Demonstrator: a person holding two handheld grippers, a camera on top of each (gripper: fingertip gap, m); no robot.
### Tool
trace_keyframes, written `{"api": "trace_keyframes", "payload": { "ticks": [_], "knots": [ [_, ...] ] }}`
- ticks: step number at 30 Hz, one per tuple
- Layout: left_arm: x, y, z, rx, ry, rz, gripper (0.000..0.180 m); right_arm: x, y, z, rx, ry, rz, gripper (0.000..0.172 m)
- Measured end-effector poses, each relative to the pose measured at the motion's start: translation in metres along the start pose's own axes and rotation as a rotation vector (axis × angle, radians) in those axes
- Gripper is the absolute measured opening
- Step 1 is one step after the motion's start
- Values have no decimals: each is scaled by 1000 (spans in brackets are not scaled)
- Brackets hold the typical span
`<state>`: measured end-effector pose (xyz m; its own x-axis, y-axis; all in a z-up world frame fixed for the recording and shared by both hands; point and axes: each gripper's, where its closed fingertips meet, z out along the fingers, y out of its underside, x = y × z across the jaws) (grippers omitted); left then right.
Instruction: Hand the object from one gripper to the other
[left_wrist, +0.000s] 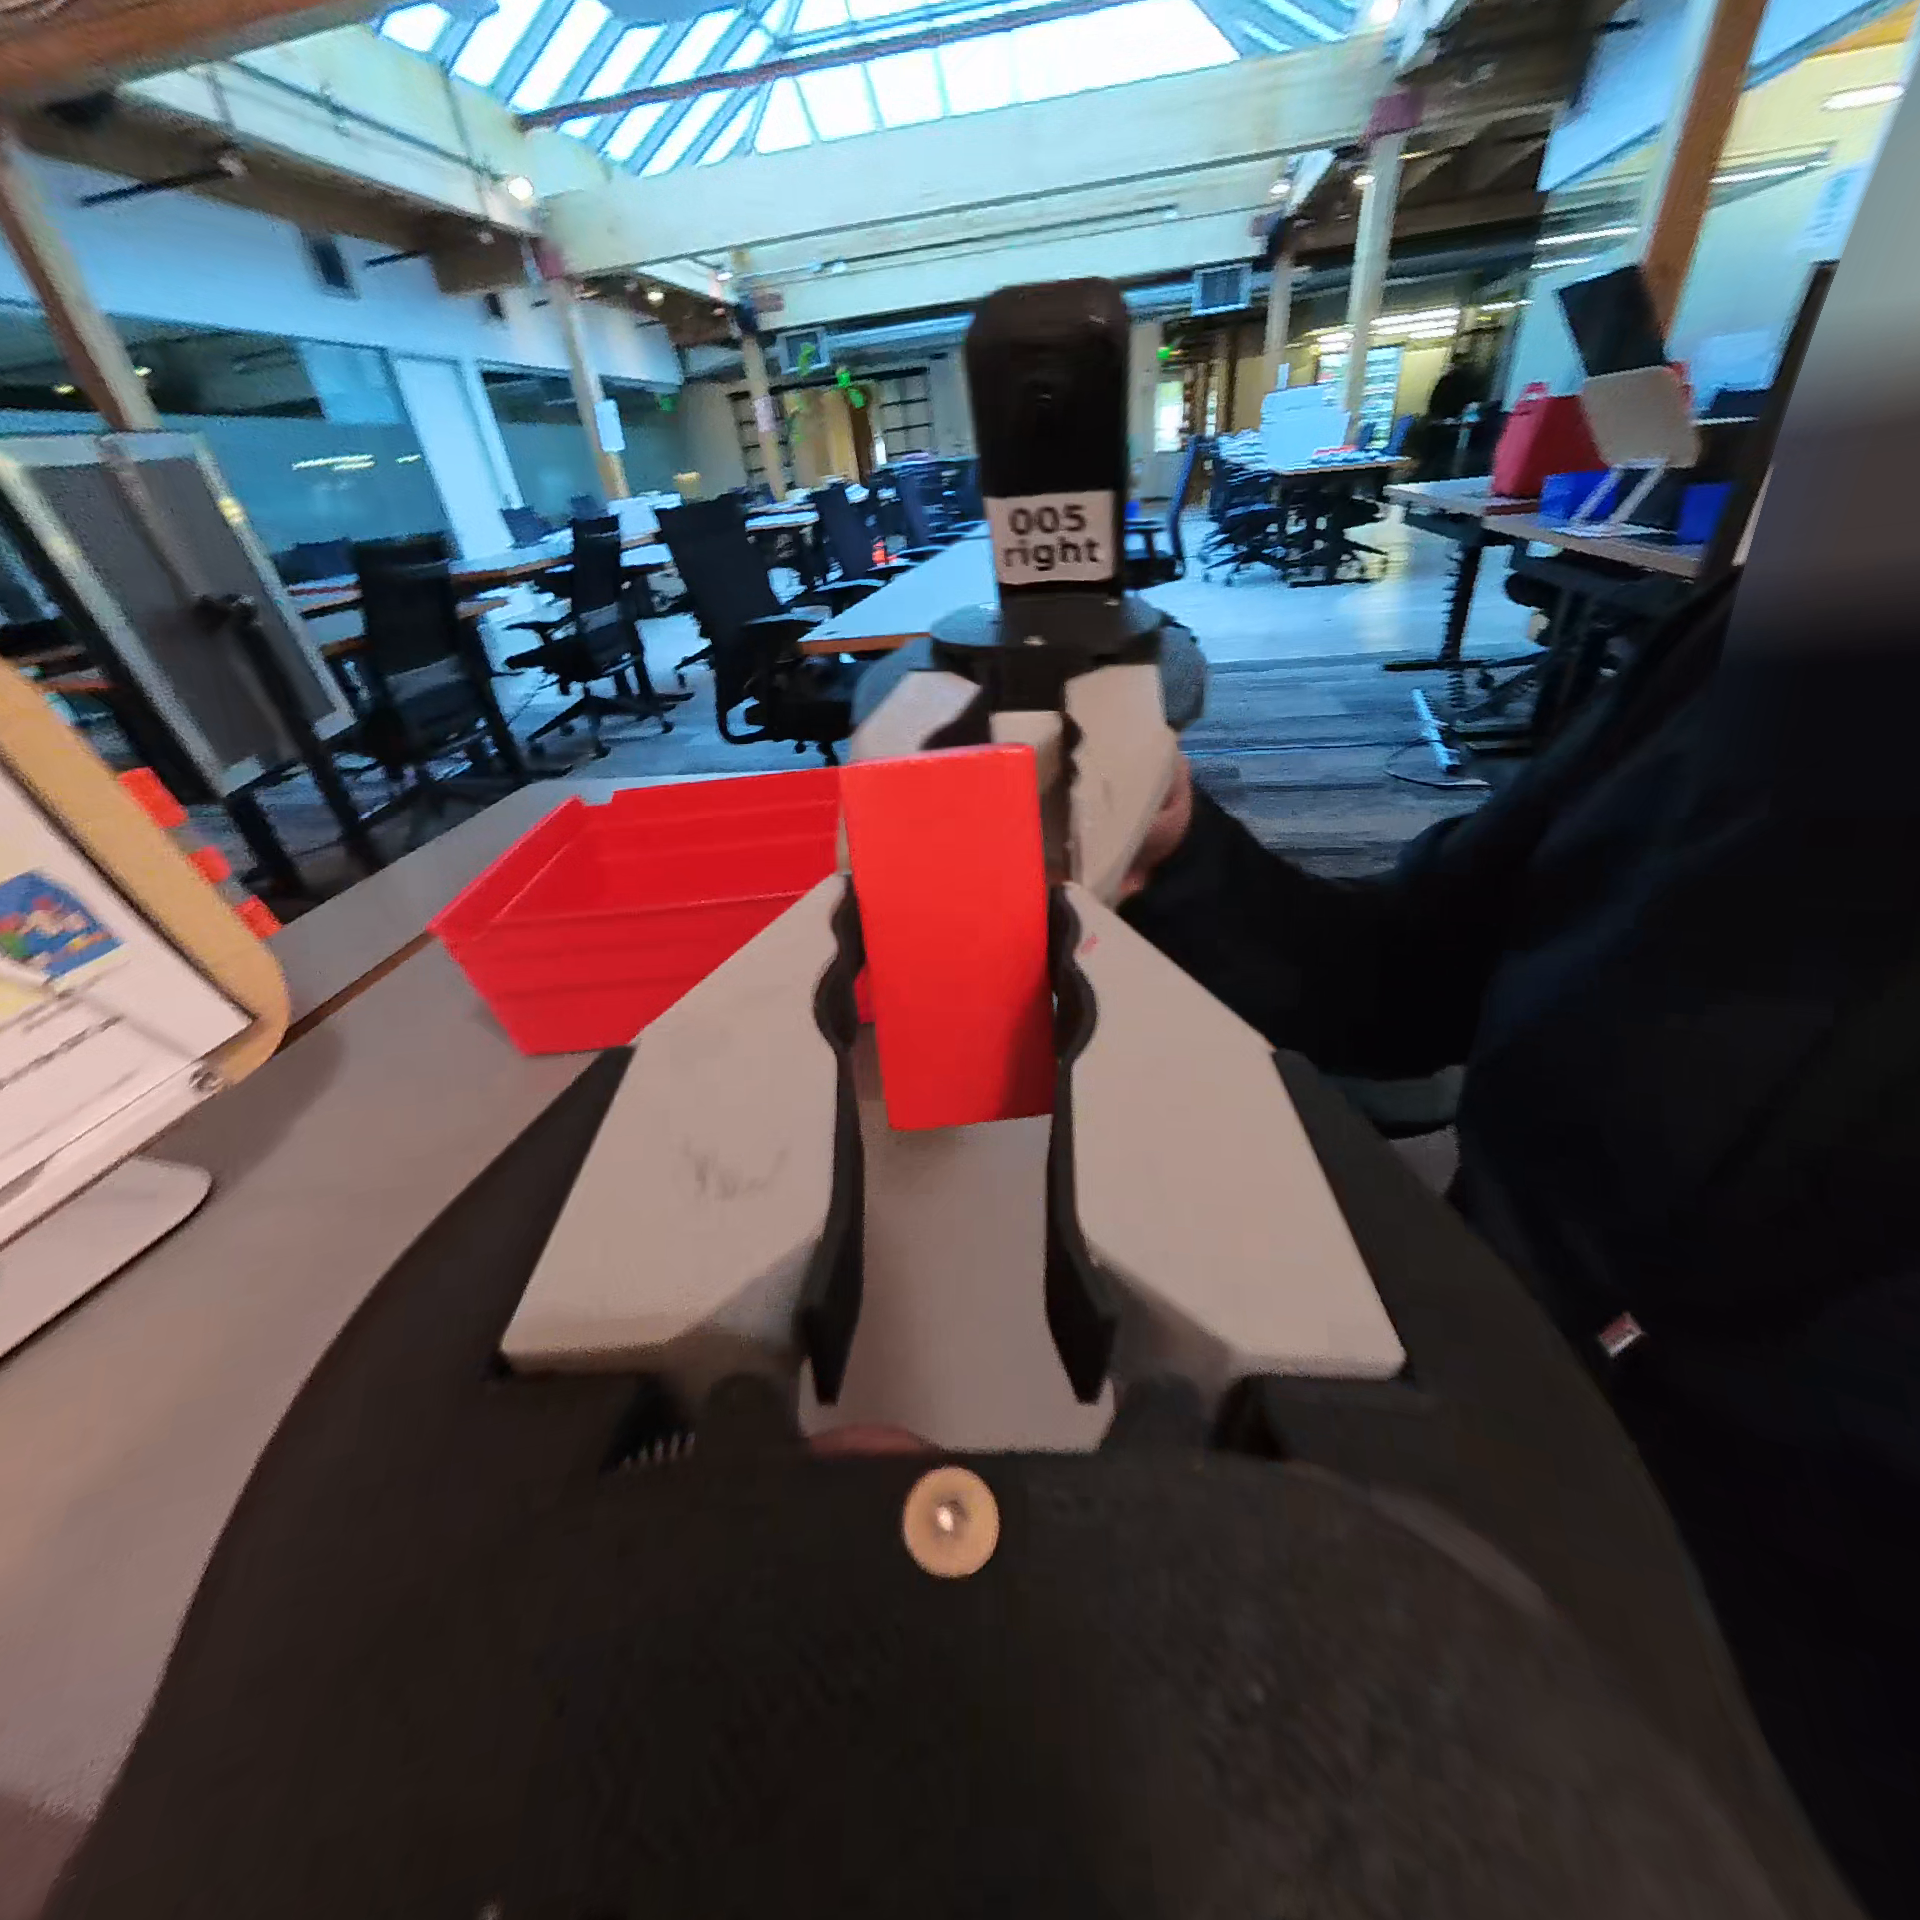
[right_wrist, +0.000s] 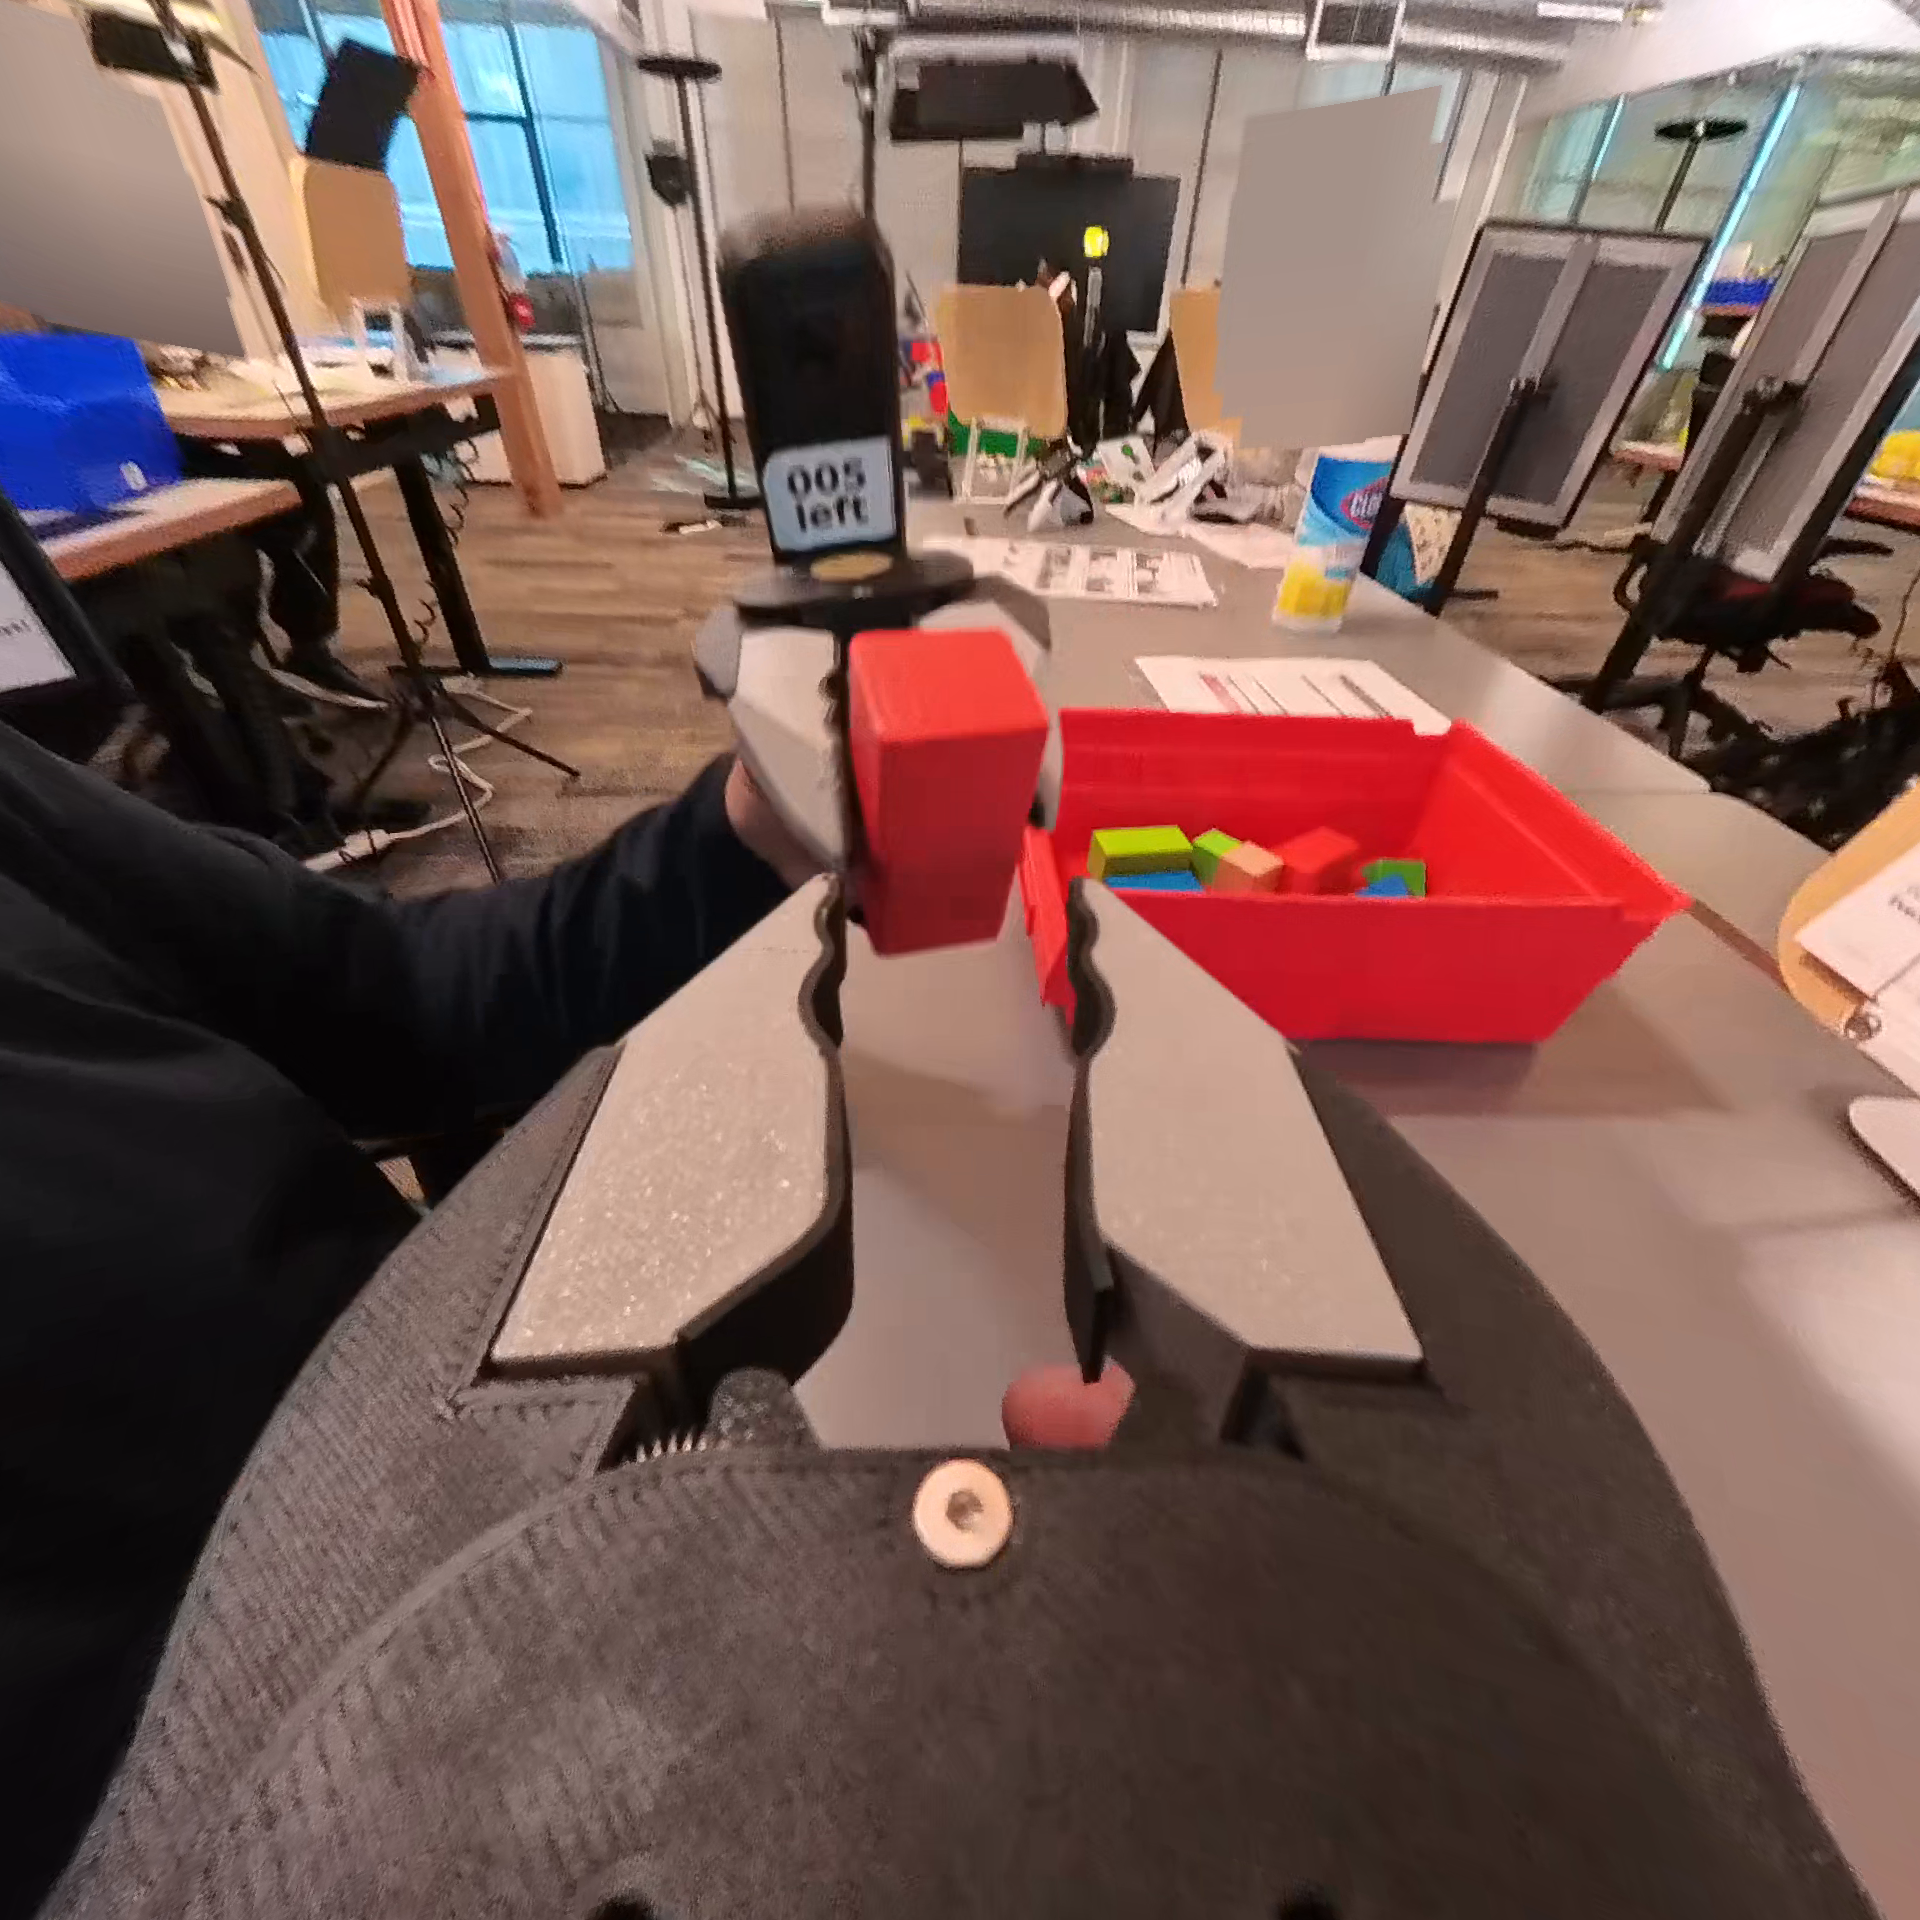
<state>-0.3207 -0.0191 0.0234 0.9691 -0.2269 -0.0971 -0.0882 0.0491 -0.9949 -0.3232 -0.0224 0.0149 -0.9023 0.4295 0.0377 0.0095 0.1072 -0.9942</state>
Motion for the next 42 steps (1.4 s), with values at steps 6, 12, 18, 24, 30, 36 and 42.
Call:
{"api": "trace_keyframes", "payload": {
  "ticks": [6,12,18,24,30,36,42],
  "knots": [
    [16,5,6,16,82,-15,31,-19,-16,-3,98,-133,49,38],
    [15,21,22,-58,82,-62,31,-13,-10,1,100,-122,84,31],
    [6,39,30,-125,50,-117,31,-1,10,3,34,-68,54,31],
    [9,41,31,-96,98,-220,31,0,10,2,16,-80,79,31],
    [2,42,30,-70,95,-289,30,9,4,-4,58,-47,112,31],
    [3,49,32,-135,53,-220,29,9,7,0,62,-67,144,32],
    [2,51,28,-184,17,-194,29,7,22,1,-29,-67,99,32]
  ]
}}
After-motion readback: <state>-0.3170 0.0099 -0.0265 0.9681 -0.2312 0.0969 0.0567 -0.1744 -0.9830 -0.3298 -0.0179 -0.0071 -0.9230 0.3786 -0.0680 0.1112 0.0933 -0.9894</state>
